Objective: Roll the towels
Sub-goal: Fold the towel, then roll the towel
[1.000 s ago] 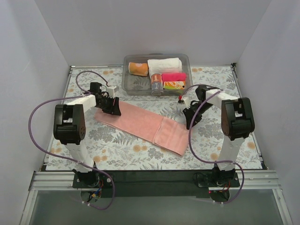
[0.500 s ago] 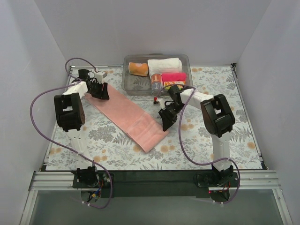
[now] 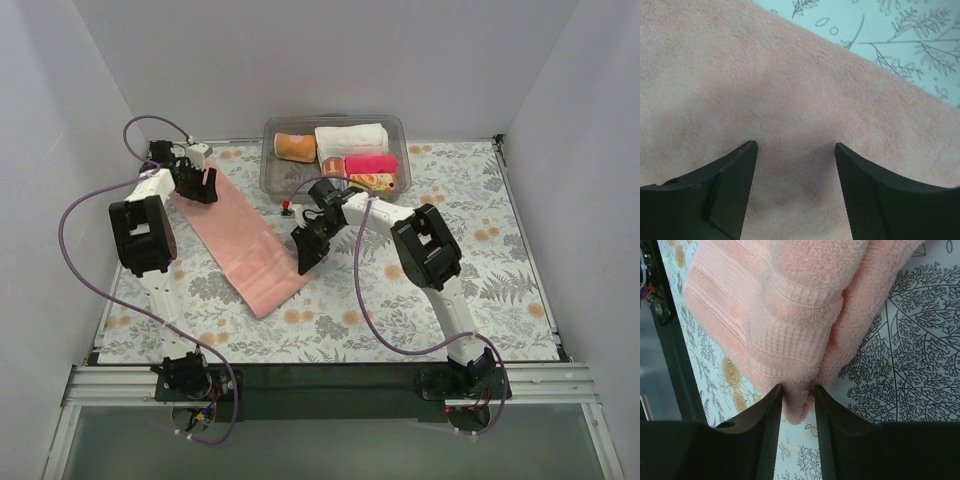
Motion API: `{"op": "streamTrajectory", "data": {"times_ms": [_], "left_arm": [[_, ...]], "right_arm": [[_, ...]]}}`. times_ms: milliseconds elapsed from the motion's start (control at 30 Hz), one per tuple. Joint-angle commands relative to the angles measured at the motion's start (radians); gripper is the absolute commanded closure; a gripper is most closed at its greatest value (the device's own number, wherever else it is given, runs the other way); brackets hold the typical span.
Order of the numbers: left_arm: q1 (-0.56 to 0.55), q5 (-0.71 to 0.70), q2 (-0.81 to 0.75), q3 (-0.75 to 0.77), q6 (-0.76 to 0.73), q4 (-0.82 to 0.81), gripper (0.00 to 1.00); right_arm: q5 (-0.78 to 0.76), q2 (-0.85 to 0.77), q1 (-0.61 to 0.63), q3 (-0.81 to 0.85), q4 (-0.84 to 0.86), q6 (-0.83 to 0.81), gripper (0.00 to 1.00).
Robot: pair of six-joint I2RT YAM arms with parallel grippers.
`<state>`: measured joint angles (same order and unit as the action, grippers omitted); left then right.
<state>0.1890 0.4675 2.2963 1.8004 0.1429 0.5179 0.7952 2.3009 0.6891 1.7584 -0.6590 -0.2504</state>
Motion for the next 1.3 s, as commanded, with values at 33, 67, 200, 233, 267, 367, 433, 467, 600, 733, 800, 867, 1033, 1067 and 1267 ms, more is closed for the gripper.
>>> {"op": "streamTrajectory", "data": {"times_ms": [33, 67, 200, 233, 267, 367, 433, 467, 600, 733, 800, 867, 1033, 1067, 1267], "left_arm": [[0.009, 0.126, -0.289, -0.136, -0.057, -0.013, 0.35], [0.001, 0.132, -0.348, -0.174, -0.075, -0.013, 0.34], [-0.042, 0.096, -0.681, -0.477, -0.201, -0.015, 0.31], [-0.055, 0.089, -0.734, -0.536, -0.247, -0.015, 0.31], [-0.092, 0.068, -0.783, -0.583, -0.267, -0.016, 0.31], [-0.243, 0.005, -0.972, -0.755, -0.307, -0.004, 0.33], [-0.333, -0.061, -1.079, -0.864, -0.309, 0.005, 0.35], [-0.426, -0.088, -1.104, -0.895, -0.298, 0.02, 0.37], [-0.635, -0.182, -1.184, -1.001, -0.286, 0.063, 0.39], [-0.792, -0.286, -1.21, -1.079, -0.276, 0.076, 0.4], [-0.862, -0.303, -1.189, -1.093, -0.252, 0.099, 0.41], [-0.925, -0.326, -1.173, -1.104, -0.214, 0.111, 0.42], [-1.028, -0.386, -1.115, -1.145, -0.161, 0.096, 0.42], [-1.034, -0.423, -1.1, -1.151, -0.158, 0.068, 0.42], [-1.043, -0.538, -0.99, -1.162, -0.149, -0.016, 0.42]], "right_arm": [[0.024, -0.075, -0.028, 0.015, 0.044, 0.063, 0.64], [0.022, -0.099, -0.037, 0.003, 0.047, 0.065, 0.61], [0.001, -0.208, -0.08, -0.027, 0.053, 0.083, 0.53], [-0.005, -0.233, -0.086, -0.022, 0.055, 0.082, 0.53], [-0.014, -0.242, -0.088, -0.016, 0.065, 0.082, 0.53], [0.021, -0.224, -0.085, 0.033, 0.122, 0.132, 0.57], [0.082, -0.16, -0.076, 0.117, 0.13, 0.193, 0.61], [0.097, -0.137, -0.071, 0.151, 0.134, 0.215, 0.63], [0.147, -0.054, -0.03, 0.234, 0.199, 0.313, 0.66], [0.134, -0.018, 0.035, 0.242, 0.277, 0.339, 0.67], [0.13, 0.003, 0.049, 0.245, 0.312, 0.358, 0.68], [0.127, 0.04, 0.064, 0.243, 0.337, 0.364, 0.7], [0.058, 0.126, 0.09, 0.23, 0.36, 0.346, 0.73], [0.046, 0.138, 0.092, 0.23, 0.361, 0.338, 0.73], [-0.002, 0.175, 0.09, 0.19, 0.36, 0.303, 0.74]]}}
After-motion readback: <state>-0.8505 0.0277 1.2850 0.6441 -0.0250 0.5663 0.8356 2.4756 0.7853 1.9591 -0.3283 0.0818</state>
